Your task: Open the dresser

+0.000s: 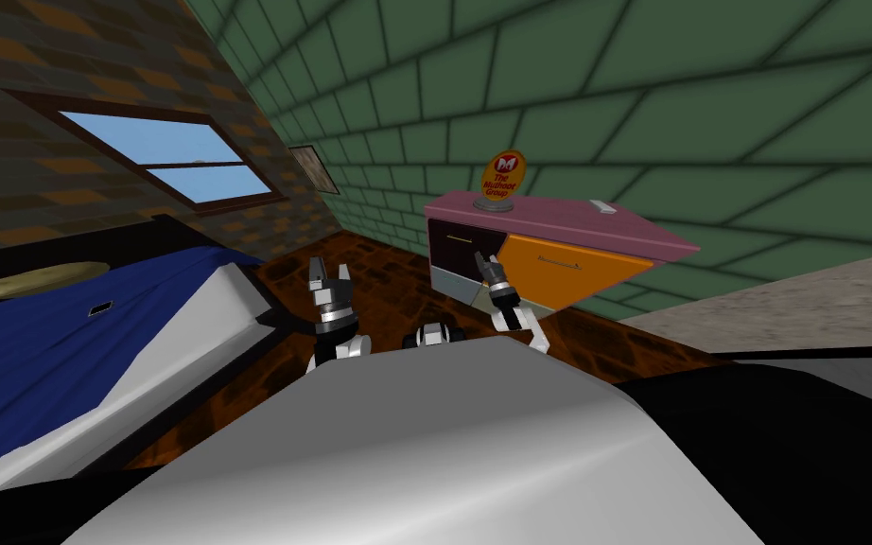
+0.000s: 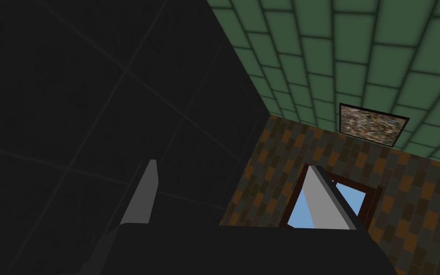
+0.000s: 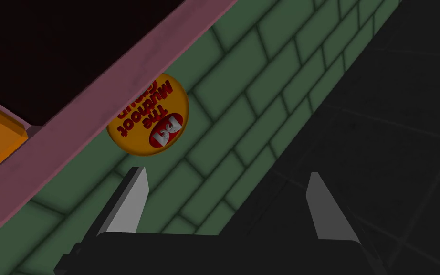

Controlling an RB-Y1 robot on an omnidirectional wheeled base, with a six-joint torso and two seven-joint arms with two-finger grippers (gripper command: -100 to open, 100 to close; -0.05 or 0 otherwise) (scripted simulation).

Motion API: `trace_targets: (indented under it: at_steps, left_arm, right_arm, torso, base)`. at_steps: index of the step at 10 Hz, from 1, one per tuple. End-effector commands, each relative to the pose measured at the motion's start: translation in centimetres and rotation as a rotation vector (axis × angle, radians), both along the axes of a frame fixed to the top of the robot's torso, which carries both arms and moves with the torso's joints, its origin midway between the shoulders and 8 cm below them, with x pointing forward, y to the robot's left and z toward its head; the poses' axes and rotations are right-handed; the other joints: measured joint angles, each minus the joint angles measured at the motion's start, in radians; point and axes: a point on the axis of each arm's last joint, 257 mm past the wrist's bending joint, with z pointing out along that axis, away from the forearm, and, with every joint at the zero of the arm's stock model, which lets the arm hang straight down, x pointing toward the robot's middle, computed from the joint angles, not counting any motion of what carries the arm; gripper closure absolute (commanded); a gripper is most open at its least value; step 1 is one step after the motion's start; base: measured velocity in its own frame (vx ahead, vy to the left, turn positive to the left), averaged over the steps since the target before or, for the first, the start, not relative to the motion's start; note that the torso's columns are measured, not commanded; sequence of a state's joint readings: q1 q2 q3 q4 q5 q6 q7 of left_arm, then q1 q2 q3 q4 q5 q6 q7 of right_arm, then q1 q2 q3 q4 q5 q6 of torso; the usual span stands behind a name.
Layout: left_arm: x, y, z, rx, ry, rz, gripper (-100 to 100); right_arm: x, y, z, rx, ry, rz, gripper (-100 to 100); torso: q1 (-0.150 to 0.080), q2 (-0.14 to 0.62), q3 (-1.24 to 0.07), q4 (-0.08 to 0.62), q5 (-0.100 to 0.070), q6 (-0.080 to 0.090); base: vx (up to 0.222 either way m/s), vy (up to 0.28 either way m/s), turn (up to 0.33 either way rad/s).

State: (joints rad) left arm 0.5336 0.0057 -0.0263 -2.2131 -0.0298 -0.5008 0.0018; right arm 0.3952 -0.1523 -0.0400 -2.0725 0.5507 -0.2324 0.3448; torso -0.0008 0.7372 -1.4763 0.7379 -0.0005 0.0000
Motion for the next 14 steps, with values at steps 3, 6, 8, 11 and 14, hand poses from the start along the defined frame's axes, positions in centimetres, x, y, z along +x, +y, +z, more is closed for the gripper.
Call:
trace_targets:
  at_steps: [3,6,8,11,14]
  left_arm:
    - [0.0,0.0,0.0,0.0,0.0,0.0,0]
    - [0.0,0.0,0.0,0.0,0.0,0.0,0]
    - [0.0,0.0,0.0,0.0,0.0,0.0,0]
    - [0.0,0.0,0.0,0.0,0.0,0.0,0]
    - [0.0,0.0,0.0,0.0,0.0,0.0,0]
  right_arm:
    - [1.4,-2.1,-3.2,-0.178,0.096,-0.109,-100]
    - [1.8,-3.1,-4.5,-0.271,0.136,-0.156,-100]
    - [2.2,-4.1,-5.7,-0.342,0.174,-0.201,-100]
    - [2.5,-5.2,-6.9,-0.434,0.212,-0.249,-100]
    - [2.8,-6.4,-7.9,-0.532,0.249,-0.299,-100]
  torso:
    - [0.002,0.001,0.0,0.0,0.001,0.0]
    - [-0.002,0.002,0.001,0.001,0.0,0.0]
    - [0.001,0.0,0.0,0.0,0.001,0.0]
    - [-0.001,0.003,0.001,0.001,0.0,0.0]
    - [0.002,-0.001,-0.001,0.0,0.001,0.0]
  base:
    - [0.058,0.085,-0.014]
    - [0.047,0.052,-0.005]
    - [0.061,0.068,-0.009]
    - [0.043,0.056,-0.004]
    - [0.06,0.064,-0.005]
